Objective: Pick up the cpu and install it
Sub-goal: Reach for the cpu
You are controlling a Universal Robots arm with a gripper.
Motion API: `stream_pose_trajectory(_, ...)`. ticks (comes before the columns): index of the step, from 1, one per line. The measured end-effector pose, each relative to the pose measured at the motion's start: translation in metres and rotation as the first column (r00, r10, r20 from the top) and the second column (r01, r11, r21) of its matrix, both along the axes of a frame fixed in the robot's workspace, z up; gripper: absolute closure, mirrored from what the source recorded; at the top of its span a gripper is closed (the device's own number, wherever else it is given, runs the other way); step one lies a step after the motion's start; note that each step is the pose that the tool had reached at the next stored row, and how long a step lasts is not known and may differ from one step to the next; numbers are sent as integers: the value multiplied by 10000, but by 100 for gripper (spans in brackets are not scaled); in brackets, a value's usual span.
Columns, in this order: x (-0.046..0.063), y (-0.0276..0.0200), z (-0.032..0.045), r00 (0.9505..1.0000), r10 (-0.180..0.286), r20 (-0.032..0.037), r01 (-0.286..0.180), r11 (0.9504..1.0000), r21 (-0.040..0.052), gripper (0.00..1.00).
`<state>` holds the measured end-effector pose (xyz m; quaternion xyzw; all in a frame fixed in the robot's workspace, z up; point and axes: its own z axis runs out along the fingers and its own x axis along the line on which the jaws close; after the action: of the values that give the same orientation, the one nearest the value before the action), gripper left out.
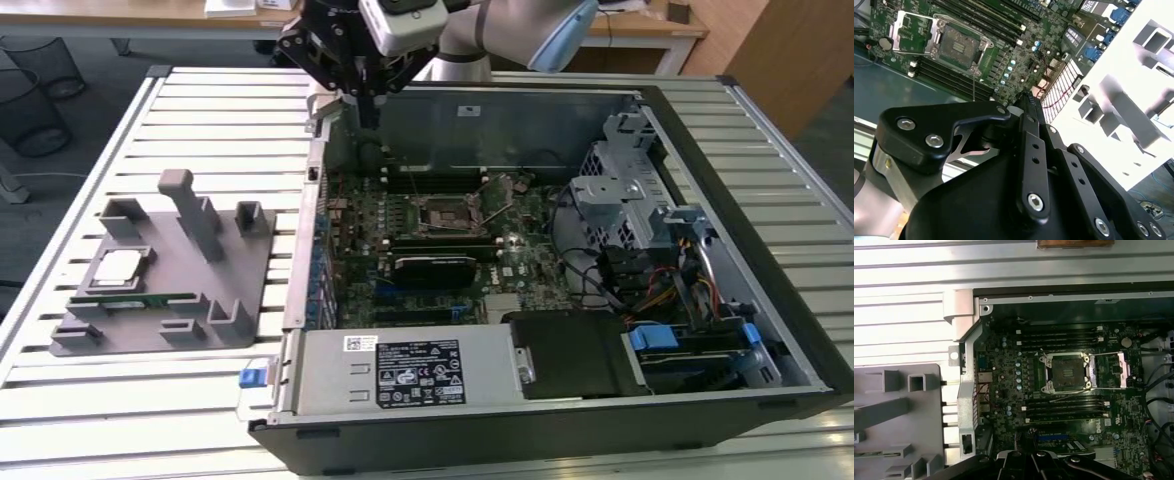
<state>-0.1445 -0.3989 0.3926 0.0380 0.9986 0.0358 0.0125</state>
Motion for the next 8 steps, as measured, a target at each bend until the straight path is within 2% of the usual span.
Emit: stream_pose_trajectory(8, -20, 0, -1, 10000, 0, 1, 0, 10000, 26, 89)
